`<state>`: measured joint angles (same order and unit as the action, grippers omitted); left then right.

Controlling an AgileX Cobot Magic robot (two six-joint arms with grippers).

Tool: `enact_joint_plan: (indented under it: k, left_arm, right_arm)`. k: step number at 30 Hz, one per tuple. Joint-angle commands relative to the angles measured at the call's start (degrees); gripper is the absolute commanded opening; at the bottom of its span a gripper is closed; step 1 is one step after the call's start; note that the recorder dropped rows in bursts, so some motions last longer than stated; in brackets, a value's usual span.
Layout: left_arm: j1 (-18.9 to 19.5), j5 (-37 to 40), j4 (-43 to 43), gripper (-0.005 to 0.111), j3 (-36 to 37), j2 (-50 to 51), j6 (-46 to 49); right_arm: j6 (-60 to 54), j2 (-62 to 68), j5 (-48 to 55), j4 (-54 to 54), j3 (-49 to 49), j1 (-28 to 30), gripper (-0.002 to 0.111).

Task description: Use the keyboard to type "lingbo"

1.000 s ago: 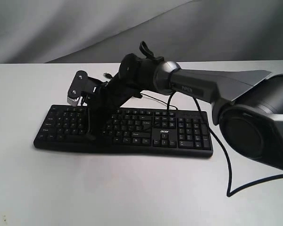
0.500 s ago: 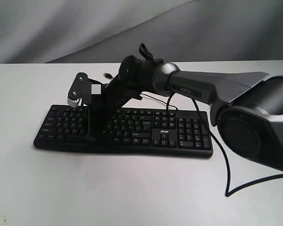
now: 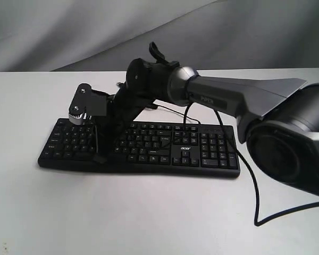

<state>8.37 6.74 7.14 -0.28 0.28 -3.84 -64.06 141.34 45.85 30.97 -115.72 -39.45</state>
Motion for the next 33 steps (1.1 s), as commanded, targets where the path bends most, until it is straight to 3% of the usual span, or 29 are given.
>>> enact_joint_plan:
  k: [1, 33]
  left_arm:
    - [-0.4, -0.5, 0.0, 0.001, 0.3, -0.3, -0.1]
    - [-0.4, -0.5, 0.0, 0.001, 0.3, -0.3, -0.1]
  right_arm:
    - [0.3, -0.3, 0.6, -0.4, 0.0, 0.1, 0.0]
    - [3.3, -2.2, 1.8, -4.3, 0.0, 1.5, 0.0]
